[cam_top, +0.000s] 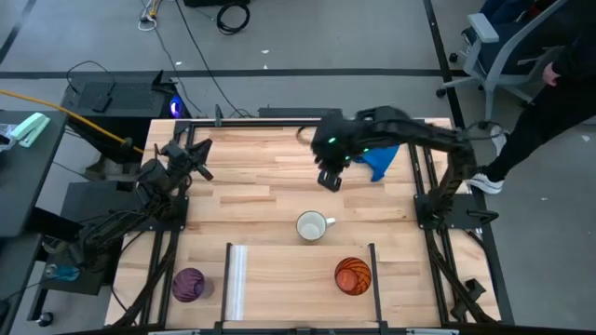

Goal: Stack small to large cups/mugs on shelf
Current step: Put the yellow mug on the shelf

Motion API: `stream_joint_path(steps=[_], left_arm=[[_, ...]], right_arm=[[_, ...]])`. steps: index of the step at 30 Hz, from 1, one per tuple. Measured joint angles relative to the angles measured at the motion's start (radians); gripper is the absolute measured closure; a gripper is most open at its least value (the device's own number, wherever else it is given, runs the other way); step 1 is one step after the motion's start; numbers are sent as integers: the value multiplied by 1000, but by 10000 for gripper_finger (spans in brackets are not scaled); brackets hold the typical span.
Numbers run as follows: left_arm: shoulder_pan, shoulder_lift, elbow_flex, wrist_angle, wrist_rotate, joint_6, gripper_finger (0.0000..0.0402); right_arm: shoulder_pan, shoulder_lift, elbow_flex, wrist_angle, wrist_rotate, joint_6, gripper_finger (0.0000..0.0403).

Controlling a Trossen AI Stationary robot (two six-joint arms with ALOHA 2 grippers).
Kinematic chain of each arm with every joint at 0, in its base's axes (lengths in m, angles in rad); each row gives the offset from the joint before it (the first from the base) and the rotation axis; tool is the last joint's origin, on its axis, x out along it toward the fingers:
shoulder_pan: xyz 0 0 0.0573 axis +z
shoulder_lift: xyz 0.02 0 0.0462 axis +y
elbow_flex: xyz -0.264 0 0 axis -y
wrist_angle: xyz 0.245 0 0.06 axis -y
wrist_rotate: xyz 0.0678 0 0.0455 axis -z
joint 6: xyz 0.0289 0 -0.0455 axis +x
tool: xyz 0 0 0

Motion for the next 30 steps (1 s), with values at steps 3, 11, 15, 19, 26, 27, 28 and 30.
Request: stream_joint_path(steps=[3, 11, 15, 19, 26, 27, 28, 30], left_arm=[[0, 0, 35, 3, 0, 12, 361], [-1, 0, 86, -25, 64, -5, 354], [0, 0, 87, -36, 68, -4, 356], [0, 0, 87, -34, 68, -4, 358], [0, 0, 88, -29, 68, -3, 353], [0, 1, 88, -30, 68, -3, 354], [0, 1, 88, -29, 68, -3, 354], [0, 1, 88, -29, 68, -1, 356]], right_arm=[[4, 57, 0, -130, -2, -3, 376], [32, 110, 1, -163, -118, -36, 365], [28, 135, 0, -159, -174, -61, 353], [26, 162, 0, -155, -190, -89, 346], [30, 226, 0, -105, -219, -117, 350], [33, 240, 0, -104, -219, -123, 350], [37, 250, 0, -102, -214, -128, 350], [49, 272, 0, -95, -201, -139, 350]])
